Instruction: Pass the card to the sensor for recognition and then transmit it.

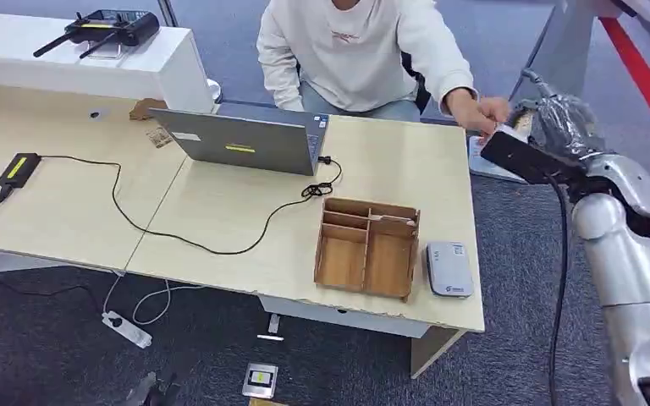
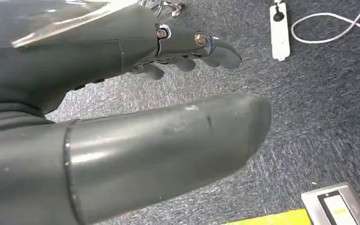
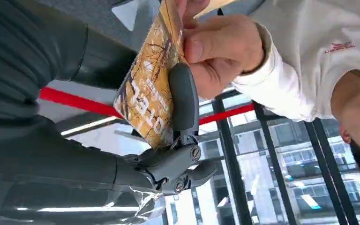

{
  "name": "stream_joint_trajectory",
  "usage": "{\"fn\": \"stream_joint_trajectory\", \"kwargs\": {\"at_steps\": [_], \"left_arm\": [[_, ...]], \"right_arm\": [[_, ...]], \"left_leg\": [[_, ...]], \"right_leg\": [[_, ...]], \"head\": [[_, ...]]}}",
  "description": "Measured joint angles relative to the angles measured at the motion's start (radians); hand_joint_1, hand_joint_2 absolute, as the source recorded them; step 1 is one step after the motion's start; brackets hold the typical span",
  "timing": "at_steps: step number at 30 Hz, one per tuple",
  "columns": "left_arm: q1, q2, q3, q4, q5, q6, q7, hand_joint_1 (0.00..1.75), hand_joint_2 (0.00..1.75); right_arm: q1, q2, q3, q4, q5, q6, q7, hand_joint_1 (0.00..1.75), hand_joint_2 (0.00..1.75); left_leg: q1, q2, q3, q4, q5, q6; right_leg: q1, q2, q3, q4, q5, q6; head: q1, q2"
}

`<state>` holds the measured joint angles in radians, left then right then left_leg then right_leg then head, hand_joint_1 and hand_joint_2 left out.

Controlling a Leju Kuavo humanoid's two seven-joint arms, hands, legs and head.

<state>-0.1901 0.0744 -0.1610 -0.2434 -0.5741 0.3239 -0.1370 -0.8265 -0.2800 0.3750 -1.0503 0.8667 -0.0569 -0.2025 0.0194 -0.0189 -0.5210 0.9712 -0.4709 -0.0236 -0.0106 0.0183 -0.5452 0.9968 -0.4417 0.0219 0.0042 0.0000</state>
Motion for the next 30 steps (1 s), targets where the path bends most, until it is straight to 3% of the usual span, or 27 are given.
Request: {"fn": "stream_joint_trajectory", "kwargs": {"at_steps": [2,3,6,7,8,18,30], "left_arm": [[-0.007,0.000,-0.012,-0.004,0.005,-0.008,0.010,0.00,0.00],[-0.016,0.000,-0.029,-0.010,0.014,-0.009,0.019,0.00,0.00],[-0.017,0.000,-0.042,-0.014,0.045,-0.001,0.021,0.00,0.00],[-0.014,0.000,-0.044,-0.014,0.055,0.005,0.018,0.00,0.00],[-0.011,0.000,-0.045,-0.014,0.067,0.010,0.014,0.00,0.00],[0.011,0.018,-0.053,-0.014,0.127,-0.009,-0.029,0.00,0.00],[0.041,0.033,-0.074,-0.014,0.196,0.020,-0.048,0.00,0.00]], "right_arm": [[-0.071,0.013,0.010,0.057,0.036,-0.006,-0.023,1.75,1.75],[-0.142,0.037,0.018,0.147,0.051,-0.034,-0.042,1.75,1.75],[-0.183,0.074,0.031,0.239,0.070,-0.043,-0.062,1.75,1.75],[-0.191,0.087,0.033,0.261,0.074,-0.047,-0.066,0.26,1.75],[-0.197,0.100,0.035,0.282,0.079,-0.051,-0.070,0.00,1.75],[-0.255,0.180,0.057,0.403,0.087,-0.125,-0.091,0.00,1.75],[-0.281,0.166,0.052,0.400,-0.035,-0.153,-0.102,0.00,1.75]], "left_leg": [[0.000,0.000,0.000,0.000,0.000,0.000],[0.000,0.000,0.000,0.000,0.000,0.000],[0.000,0.000,0.000,0.000,0.000,0.000],[0.000,0.000,0.000,0.000,0.000,0.000],[0.000,0.000,-0.001,0.000,0.000,0.000],[0.001,0.000,-0.001,0.000,0.000,0.000],[0.000,0.000,0.000,0.000,0.000,0.000]], "right_leg": [[0.000,0.000,0.000,0.000,0.000,0.000],[0.000,0.000,0.000,0.000,0.000,0.000],[0.000,0.000,0.000,0.000,0.000,0.000],[0.000,0.000,0.000,0.000,0.000,0.000],[0.000,0.000,0.000,0.000,0.000,0.000],[0.001,0.000,-0.001,0.000,0.000,0.000],[0.000,0.000,-0.001,0.000,0.000,0.000]], "head": [[0.000,0.000],[0.000,0.000],[0.000,0.000],[0.000,0.000],[0.000,0.000],[0.000,0.000],[0.000,0.000]]}}
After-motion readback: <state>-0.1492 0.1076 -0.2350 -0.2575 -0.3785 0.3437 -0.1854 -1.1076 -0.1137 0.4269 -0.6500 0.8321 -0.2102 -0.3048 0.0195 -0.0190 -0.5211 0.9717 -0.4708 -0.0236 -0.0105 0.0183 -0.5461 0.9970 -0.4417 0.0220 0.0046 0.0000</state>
